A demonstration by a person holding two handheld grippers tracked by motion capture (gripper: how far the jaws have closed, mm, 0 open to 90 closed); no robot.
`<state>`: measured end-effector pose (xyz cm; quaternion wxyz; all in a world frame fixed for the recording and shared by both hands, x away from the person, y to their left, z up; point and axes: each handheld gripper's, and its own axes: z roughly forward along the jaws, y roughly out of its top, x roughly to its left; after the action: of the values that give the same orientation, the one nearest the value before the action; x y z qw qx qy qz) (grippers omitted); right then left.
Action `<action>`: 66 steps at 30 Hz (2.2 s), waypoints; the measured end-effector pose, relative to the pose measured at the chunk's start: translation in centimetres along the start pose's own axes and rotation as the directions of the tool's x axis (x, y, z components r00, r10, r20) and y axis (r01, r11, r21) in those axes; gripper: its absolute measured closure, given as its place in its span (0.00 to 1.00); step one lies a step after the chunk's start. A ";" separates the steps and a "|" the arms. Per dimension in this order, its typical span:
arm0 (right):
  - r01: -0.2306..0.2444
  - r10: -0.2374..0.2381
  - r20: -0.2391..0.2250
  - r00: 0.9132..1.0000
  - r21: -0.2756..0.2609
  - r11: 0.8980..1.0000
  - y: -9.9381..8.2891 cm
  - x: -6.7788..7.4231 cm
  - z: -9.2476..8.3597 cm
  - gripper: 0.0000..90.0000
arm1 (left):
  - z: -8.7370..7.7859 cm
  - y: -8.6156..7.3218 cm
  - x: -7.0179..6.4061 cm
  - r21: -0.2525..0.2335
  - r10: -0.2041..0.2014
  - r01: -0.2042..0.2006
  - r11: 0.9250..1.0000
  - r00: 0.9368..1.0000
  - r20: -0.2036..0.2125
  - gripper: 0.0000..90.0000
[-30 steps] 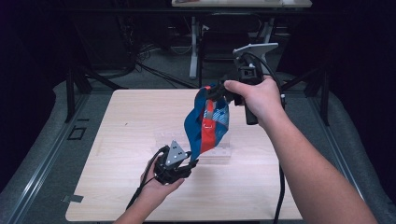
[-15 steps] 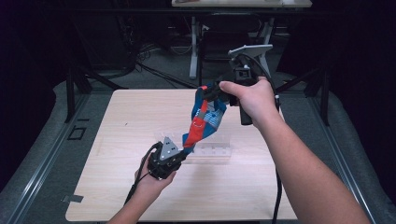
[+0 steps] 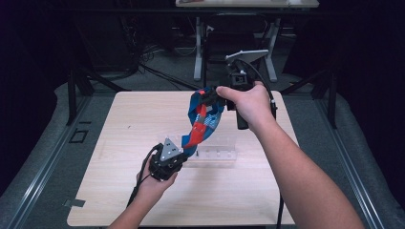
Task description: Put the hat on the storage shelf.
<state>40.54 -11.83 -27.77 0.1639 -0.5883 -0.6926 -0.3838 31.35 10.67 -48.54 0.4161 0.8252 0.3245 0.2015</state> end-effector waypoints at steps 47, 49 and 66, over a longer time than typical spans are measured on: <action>-0.069 0.066 0.038 0.997 0.080 0.994 -0.1 -3.8 4.3 0.87 | 3.4 -3.7 0.7 0.026 -0.090 0.089 0.996 0.996 0.022 0.94; -0.071 0.068 0.041 0.997 0.084 0.994 -0.1 -3.7 4.3 0.87 | 3.2 -3.9 0.7 0.023 -0.109 0.109 0.994 0.994 0.027 0.85; -0.080 0.074 0.084 0.994 0.066 0.995 -0.5 -5.0 3.9 0.86 | 1.2 -5.2 2.1 0.029 -0.159 0.159 0.987 0.987 0.012 0.65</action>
<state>42.24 -12.48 -33.84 0.1705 -0.6237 -0.6885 -0.3284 31.59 13.79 -53.36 0.4217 0.8038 0.3891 0.1573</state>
